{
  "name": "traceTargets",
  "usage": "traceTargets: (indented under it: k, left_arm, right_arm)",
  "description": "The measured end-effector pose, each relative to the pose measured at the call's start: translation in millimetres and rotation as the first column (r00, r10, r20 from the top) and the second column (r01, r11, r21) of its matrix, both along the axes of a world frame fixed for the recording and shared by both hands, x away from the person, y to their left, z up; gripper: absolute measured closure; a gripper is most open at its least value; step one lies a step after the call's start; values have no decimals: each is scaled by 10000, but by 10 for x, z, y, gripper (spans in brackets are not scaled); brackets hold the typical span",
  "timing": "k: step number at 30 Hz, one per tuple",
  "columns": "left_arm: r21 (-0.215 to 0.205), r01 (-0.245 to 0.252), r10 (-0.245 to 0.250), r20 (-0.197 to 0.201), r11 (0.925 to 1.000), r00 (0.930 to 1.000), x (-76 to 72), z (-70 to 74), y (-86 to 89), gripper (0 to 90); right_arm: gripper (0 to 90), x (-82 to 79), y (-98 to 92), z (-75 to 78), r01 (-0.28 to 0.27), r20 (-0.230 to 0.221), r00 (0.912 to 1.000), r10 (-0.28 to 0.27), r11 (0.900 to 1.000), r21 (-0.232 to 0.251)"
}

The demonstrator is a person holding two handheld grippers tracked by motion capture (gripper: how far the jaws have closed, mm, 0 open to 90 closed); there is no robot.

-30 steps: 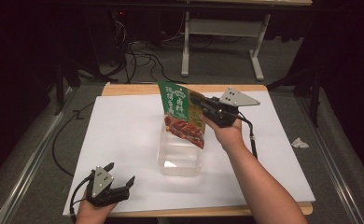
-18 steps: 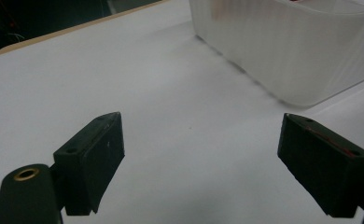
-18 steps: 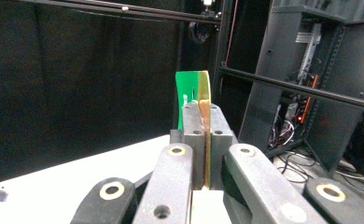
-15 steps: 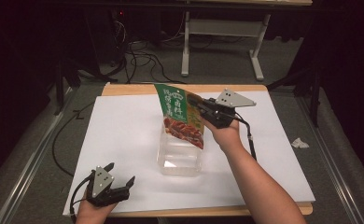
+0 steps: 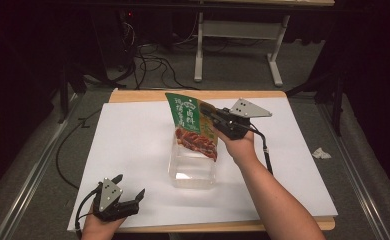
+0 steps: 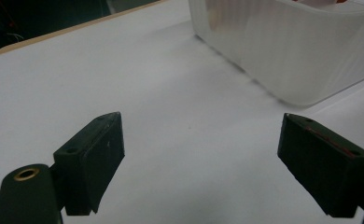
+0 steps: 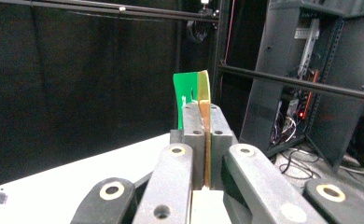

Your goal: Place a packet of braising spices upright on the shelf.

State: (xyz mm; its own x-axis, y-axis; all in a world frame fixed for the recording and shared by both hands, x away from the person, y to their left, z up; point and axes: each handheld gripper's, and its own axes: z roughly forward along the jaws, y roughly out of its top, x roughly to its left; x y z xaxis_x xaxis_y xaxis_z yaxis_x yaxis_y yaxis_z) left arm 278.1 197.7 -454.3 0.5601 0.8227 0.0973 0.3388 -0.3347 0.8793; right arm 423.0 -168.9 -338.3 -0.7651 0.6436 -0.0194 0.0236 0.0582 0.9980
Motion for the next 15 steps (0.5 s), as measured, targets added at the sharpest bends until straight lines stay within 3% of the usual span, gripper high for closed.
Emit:
traceTargets:
  k: [7,15]
  left_arm:
    - [-23,7,-7,0,10000,10000,4,-2,-3,151]
    - [25,52,-52,-14,10000,10000,2,-4,-9,151]
  right_arm:
    - [900,20,-36,-151,94,-385,9992,-96,9999,-49]
    - [900,-12,-127,-240,252,-501,9985,-241,9994,218]
